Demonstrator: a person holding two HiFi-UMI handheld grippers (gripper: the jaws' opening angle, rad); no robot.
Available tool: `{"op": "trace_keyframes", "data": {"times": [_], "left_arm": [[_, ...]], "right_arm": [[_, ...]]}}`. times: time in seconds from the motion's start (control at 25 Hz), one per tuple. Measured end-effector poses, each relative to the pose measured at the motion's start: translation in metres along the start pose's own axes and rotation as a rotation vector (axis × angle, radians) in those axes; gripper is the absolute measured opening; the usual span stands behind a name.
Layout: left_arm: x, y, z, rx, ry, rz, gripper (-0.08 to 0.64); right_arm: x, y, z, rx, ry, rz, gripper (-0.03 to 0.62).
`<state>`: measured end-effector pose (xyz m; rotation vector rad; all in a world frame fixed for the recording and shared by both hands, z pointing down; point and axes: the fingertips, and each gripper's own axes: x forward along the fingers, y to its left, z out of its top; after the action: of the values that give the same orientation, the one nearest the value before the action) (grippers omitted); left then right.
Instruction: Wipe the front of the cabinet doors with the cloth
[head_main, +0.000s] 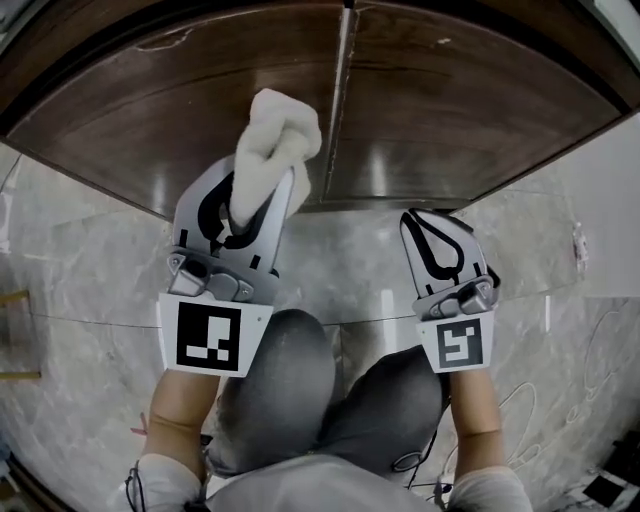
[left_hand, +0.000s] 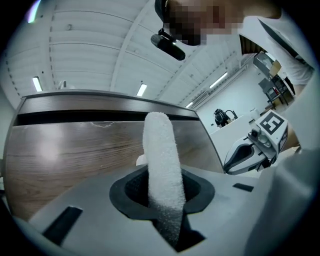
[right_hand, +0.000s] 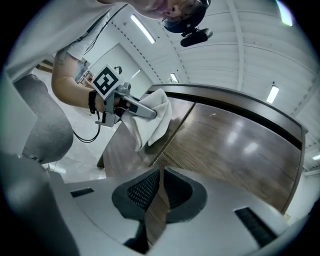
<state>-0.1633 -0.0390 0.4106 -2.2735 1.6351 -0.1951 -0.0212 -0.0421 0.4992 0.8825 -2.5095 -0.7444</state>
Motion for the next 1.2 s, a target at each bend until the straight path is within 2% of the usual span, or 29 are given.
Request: {"op": "trace_keyframes", "data": {"times": [0.24,0.4,0.64,0.8,1.2], "left_arm": [[0.027,-0.016,-0.022,0.029,0.013,-0.066,0.104],[0.048,-0.036,-0.031,-0.002,0.010,-0.126,0.104],[0.066,-0.056,-0.030,-0.049,-0.013,-0.155,0.104],[0.076,-0.068,-0.028,-0.046,-0.016,-0.191,0.106],[0.091,-0.084,-0.021,-0.028,-0.034,-0.220,0.104]], "right_arm": [[0.009,-0.001,-0.003,0.020,0.011,-0.022,0.051],[0.001,0.000,-0.019,0.007,0.061,-0.028,0.051],[-0.017,-0.014,-0.039,-0.006,0.100,-0.044,0.051],[-0.025,-0.021,-0.044,-0.010,0.112,-0.060,0.051],[-0.031,-0.026,-0.049,0.003,0.100,-0.085,0.051]]}}
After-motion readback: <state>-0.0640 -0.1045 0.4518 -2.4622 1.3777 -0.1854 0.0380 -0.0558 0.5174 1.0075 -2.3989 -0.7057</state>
